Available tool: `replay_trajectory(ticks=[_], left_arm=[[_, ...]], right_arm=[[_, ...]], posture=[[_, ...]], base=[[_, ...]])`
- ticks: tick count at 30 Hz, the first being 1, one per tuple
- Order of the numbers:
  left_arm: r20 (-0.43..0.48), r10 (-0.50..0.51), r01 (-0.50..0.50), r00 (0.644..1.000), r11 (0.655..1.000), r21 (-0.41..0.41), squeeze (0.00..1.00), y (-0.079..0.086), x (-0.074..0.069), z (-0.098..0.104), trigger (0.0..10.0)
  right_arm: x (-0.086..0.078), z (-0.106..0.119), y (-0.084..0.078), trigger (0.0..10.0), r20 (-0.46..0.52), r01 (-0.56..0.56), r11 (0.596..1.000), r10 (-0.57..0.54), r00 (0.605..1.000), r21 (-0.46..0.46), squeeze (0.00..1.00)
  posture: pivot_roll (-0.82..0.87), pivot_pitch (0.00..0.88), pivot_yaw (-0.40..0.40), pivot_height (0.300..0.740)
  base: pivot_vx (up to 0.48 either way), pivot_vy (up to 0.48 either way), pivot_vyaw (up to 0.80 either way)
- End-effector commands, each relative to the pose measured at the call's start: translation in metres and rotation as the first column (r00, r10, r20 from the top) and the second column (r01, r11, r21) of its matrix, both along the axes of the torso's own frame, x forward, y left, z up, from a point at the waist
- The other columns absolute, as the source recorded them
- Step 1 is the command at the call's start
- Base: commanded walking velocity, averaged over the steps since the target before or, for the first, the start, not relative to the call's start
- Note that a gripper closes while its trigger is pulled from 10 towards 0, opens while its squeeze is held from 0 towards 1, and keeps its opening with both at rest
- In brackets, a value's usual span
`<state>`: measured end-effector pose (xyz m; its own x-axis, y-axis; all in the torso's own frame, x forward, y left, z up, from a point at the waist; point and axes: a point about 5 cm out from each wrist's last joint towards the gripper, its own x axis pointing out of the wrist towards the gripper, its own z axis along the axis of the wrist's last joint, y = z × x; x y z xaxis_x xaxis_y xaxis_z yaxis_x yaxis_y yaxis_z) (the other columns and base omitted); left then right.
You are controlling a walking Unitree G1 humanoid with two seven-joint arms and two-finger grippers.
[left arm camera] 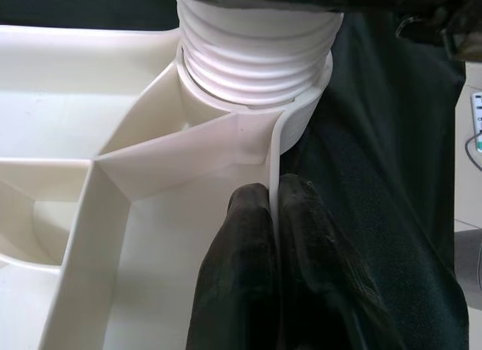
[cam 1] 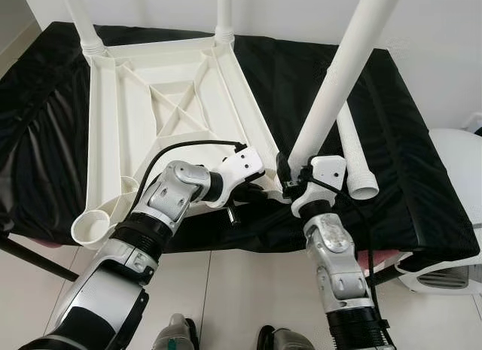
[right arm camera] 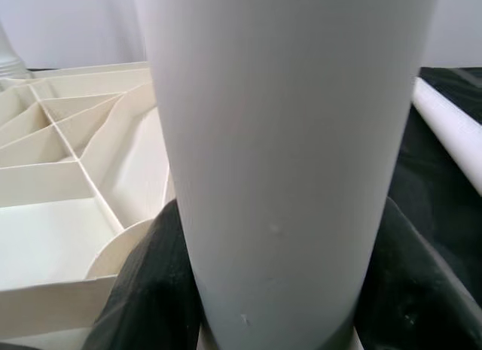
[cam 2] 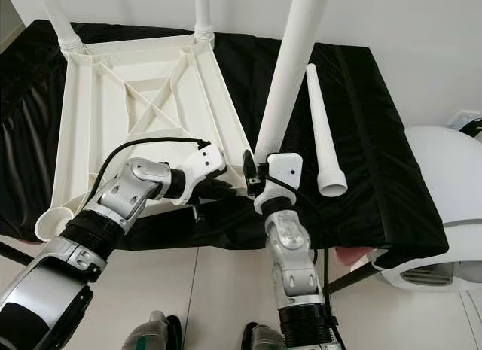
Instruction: Building children table
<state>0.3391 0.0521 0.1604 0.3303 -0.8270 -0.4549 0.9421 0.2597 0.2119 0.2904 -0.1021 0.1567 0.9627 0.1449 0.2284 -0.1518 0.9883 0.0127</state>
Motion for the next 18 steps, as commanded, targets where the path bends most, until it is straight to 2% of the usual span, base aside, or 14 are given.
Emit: replay_trajectory(ticks=[1, 4, 10, 11, 12, 18], left_arm=[[0.098, 0.23, -0.229, 0.968, 0.973, -0.022, 0.0, 0.0104, 0.0164, 0.0066, 10.0], [0.097, 0.229, -0.228, 0.969, 0.973, -0.025, 0.0, 0.01, 0.0158, 0.0062, 10.0], [0.097, 0.224, -0.223, 0.97, 0.974, -0.027, 0.0, 0.0083, 0.015, 0.0055, 10.0], [0.098, 0.223, -0.222, 0.97, 0.975, -0.026, 0.0, 0.0082, 0.015, 0.0053, 10.0], [0.099, 0.22, -0.219, 0.97, 0.975, -0.025, 0.0, 0.008, 0.0149, 0.0054, 10.0], [0.099, 0.219, -0.218, 0.971, 0.976, -0.025, 0.0, 0.0079, 0.015, 0.0053, 10.0]], right_arm=[[-0.0069, -0.0194, 0.0378, 10.0, -0.113, -0.089, 0.994, 0.096, 0.989, 0.063, 0.0], [-0.0051, -0.024, 0.0399, 10.0, -0.145, -0.047, 0.998, 0.054, 0.988, 0.052, 0.0], [-0.0054, -0.023, 0.0443, 10.0, -0.139, -0.055, 0.997, 0.062, 0.988, 0.051, 0.0], [-0.0056, -0.0231, 0.0449, 10.0, -0.139, -0.059, 0.997, 0.066, 0.988, 0.057, 0.36], [-0.0061, -0.0232, 0.0459, 10.0, -0.139, -0.076, 0.995, 0.085, 0.987, 0.072, 1.0], [-0.0073, -0.0214, 0.0469, 10.0, -0.128, -0.096, 0.992, 0.106, 0.986, 0.08, 1.0]], posture=[[0.02, 0.115, -0.018, 0.74], [0.02, 0.111, -0.019, 0.74], [0.02, 0.102, -0.023, 0.74], [0.02, 0.102, -0.023, 0.74], [0.02, 0.099, -0.023, 0.74], [0.02, 0.099, -0.023, 0.74]], base=[[0.0, 0.0, 0.0], [0.0, 0.0, 0.0], [0.0, 0.0, 0.0], [0.0, 0.0, 0.0], [0.0, 0.0, 0.0], [0.0, 0.0, 0.0]])
